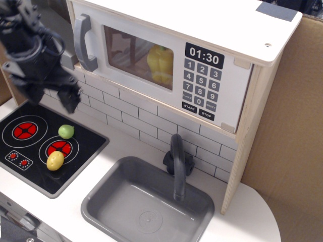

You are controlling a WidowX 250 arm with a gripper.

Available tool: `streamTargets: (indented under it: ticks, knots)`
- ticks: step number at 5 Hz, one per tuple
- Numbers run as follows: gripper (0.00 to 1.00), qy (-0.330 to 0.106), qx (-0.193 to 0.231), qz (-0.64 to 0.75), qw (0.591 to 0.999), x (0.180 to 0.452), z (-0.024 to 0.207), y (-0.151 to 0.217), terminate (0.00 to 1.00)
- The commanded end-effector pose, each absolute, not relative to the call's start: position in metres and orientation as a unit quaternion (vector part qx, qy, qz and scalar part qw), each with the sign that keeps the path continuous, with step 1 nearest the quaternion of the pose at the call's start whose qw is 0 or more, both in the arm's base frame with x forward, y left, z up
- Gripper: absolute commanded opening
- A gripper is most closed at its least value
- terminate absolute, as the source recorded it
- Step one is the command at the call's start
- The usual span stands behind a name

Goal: Open microwave

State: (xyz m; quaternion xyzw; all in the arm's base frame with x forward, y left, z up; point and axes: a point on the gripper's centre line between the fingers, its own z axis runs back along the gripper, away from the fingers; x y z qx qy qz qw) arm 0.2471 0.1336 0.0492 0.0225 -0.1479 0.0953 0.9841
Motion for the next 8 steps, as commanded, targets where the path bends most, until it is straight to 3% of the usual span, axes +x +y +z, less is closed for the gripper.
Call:
streamTargets:
  ticks: [1,4,7,8]
  knots:
    - [1.00,-0.191,0.029,0.071,0.979,0.293,0.081,0.134,0.00]
    - [1.00,-0.200,0.023,0.054,0.978,0.320,0.091,0.131,0.00]
    - [1.00,-0.216,0.016,0.033,0.976,0.327,0.096,0.145,0.00]
    - [0.00,-0.211,0.003,-0.013,0.977,0.325,0.094,0.148,0.00]
